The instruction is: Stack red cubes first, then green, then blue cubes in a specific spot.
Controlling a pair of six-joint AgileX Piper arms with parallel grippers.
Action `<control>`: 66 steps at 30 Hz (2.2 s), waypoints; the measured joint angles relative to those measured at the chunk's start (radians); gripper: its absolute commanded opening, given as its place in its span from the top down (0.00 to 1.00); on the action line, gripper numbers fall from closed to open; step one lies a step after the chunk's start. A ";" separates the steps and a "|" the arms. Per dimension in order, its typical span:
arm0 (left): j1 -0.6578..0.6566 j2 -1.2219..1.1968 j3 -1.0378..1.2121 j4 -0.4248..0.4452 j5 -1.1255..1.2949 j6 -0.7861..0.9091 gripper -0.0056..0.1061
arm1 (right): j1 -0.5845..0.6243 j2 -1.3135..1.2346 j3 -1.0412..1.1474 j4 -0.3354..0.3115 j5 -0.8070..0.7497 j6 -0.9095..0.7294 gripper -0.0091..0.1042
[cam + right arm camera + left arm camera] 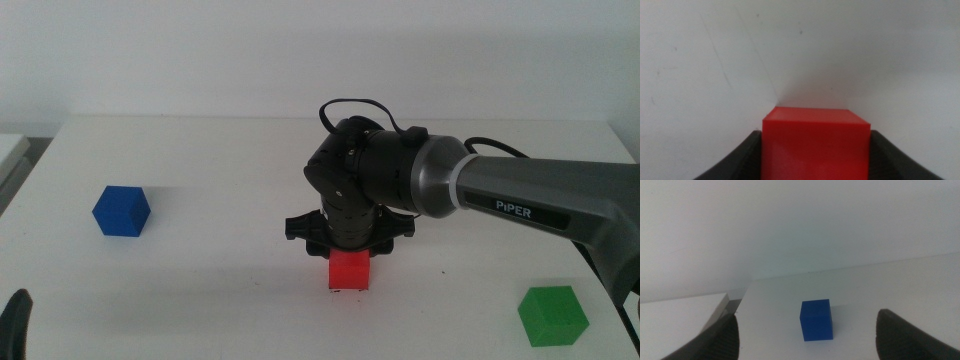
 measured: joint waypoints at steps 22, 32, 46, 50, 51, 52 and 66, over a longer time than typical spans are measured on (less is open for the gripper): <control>0.000 0.000 0.000 0.000 0.000 0.000 0.11 | -0.074 -0.472 0.012 -0.049 0.206 -0.339 0.25; 0.000 0.000 0.000 0.000 0.000 0.000 0.11 | -0.245 -0.880 0.356 -0.031 0.232 -0.406 0.12; 0.000 0.000 0.000 0.000 0.000 0.000 0.11 | -0.524 -0.879 0.829 0.169 -0.112 -0.557 0.11; 0.000 0.000 0.000 0.000 0.000 0.000 0.11 | -0.528 -0.777 0.859 0.173 -0.186 -0.562 0.11; 0.000 0.000 0.000 0.000 0.000 0.000 0.11 | -0.528 -0.752 0.859 0.176 -0.206 -0.562 0.11; 0.000 0.000 0.000 0.000 0.000 0.000 0.11 | -0.528 -0.734 0.859 0.177 -0.222 -0.564 0.11; 0.000 0.000 0.000 0.000 0.000 0.000 0.11 | -0.528 -0.535 0.860 0.173 -0.383 -0.531 0.16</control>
